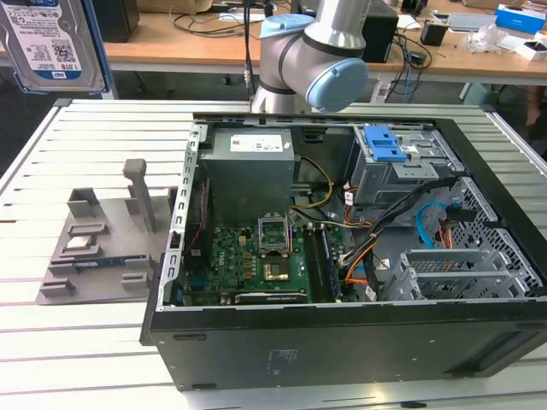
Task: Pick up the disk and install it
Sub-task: 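Pick up the disk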
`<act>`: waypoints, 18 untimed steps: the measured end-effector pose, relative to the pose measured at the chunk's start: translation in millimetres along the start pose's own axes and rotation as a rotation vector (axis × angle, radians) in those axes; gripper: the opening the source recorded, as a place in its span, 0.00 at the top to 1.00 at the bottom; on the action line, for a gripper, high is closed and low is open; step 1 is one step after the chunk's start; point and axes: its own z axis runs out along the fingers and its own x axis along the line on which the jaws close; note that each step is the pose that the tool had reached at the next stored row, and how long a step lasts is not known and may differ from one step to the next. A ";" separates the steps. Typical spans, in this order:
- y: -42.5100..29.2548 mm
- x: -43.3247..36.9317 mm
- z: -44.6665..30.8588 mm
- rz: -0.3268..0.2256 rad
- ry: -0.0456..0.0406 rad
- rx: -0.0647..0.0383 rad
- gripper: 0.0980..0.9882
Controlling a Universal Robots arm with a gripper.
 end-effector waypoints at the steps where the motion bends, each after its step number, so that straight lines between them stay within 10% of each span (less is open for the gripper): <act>1: 0.0 0.0 -0.1 0.000 0.0000 0.000 0.70; 9: -7.1 0.3 -0.8 0.000 0.0000 0.000 0.70; 18: -44.1 2.2 -3.1 0.000 0.0000 0.000 0.70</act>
